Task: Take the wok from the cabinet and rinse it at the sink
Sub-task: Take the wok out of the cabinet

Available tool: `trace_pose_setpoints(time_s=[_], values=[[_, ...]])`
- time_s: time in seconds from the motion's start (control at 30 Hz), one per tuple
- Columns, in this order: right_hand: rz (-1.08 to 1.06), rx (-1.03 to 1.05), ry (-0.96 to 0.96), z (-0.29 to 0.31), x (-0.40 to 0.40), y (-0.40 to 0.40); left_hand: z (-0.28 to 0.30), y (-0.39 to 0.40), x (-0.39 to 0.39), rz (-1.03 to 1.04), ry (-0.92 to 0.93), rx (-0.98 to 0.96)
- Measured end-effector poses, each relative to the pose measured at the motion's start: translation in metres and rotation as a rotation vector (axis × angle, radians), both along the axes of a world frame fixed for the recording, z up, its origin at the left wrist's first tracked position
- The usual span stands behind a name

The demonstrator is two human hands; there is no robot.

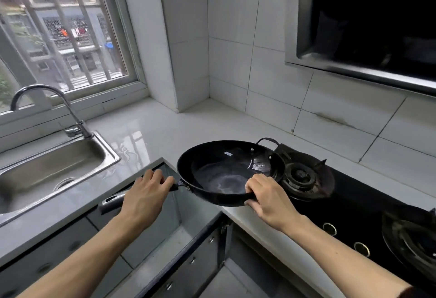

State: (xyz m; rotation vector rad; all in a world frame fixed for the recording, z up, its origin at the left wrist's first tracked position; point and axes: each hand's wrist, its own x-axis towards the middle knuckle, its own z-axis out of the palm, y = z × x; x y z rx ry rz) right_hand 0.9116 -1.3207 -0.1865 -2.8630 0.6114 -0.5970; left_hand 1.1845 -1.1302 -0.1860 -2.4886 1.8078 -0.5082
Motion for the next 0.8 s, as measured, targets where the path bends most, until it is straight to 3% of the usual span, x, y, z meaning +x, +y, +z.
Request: trace_pose_setpoints(time_s=[0.37,0.8], values=[[-0.021,0.030,0.061,-0.016,0.098,-0.071,-0.023,-0.080,0.098,-0.027,0.080,-0.005],[-0.005,0.132,0.051,-0.053,0.142,-0.171,-0.050,-0.171,0.137,0.062,0.112,0.105]])
